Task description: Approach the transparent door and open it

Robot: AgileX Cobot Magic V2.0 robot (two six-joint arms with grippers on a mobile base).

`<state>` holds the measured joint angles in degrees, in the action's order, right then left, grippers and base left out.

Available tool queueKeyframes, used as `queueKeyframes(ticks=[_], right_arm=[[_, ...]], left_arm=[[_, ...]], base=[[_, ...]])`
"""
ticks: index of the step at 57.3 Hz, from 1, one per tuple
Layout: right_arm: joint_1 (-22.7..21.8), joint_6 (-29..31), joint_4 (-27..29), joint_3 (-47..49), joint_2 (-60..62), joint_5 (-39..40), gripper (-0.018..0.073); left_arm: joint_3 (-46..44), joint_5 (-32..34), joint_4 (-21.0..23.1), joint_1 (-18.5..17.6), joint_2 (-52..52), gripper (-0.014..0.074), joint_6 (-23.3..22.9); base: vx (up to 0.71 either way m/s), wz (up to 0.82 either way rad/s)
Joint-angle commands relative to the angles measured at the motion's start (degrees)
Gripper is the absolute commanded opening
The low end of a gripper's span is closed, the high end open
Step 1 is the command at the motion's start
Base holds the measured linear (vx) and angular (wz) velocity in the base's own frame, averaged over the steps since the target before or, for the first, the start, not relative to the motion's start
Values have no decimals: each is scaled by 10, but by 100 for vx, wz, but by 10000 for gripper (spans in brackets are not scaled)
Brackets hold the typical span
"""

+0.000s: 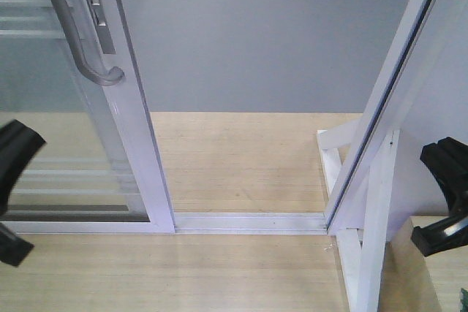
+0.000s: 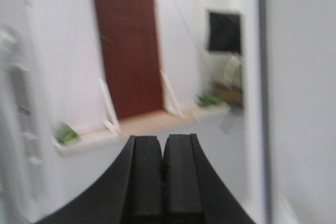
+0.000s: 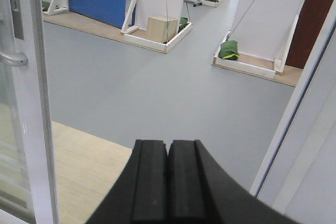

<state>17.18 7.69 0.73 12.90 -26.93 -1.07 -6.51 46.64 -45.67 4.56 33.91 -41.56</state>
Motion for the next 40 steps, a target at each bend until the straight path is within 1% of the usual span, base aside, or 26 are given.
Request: queueKeyframes(ticks=[1, 3, 7, 9, 12, 15, 21, 25, 31, 35, 38, 40], right_arm=[[-2, 0, -1, 16, -2, 47, -8], [-2, 0, -1, 16, -2, 47, -8], [-2, 0, -1, 16, -2, 47, -8], [-2, 0, -1, 16, -2, 47, -8], [-2, 0, -1, 16, -2, 47, -8], [-2, 0, -1, 16, -2, 47, -8], [-2, 0, -1, 16, -2, 47, -8], [-2, 0, -1, 16, -2, 47, -8], [-2, 0, -1, 16, -2, 47, -8], [-2, 0, -1, 16, -2, 47, -8], [-2, 0, -1, 16, -2, 47, -8], [-2, 0, -1, 16, -2, 47, -8]], left_arm=[[-2, 31, 166, -20, 0, -6, 135], [5, 29, 216, -31, 0, -6, 182], [15, 5, 274, -51, -1, -6, 248], [16, -20, 294, -61, -1, -6, 271], [16, -68, 326, -72, -1, -6, 291], [16, -108, 340, -81, -6, -6, 308], [21, -186, 341, -86, -43, -6, 319], [34, -216, 346, -85, -80, -6, 322], [67, -237, 384, -85, -135, -6, 347], [94, -246, 407, -85, -182, -6, 351], [91, -305, 416, -85, -212, -6, 353], [91, -326, 416, -85, -229, -6, 358]], base=[[0, 0], [0, 0], [0, 0], [0, 0], [0, 0], [0, 0], [0, 0], [0, 0], [0, 0], [0, 0], [0, 0], [0, 0]])
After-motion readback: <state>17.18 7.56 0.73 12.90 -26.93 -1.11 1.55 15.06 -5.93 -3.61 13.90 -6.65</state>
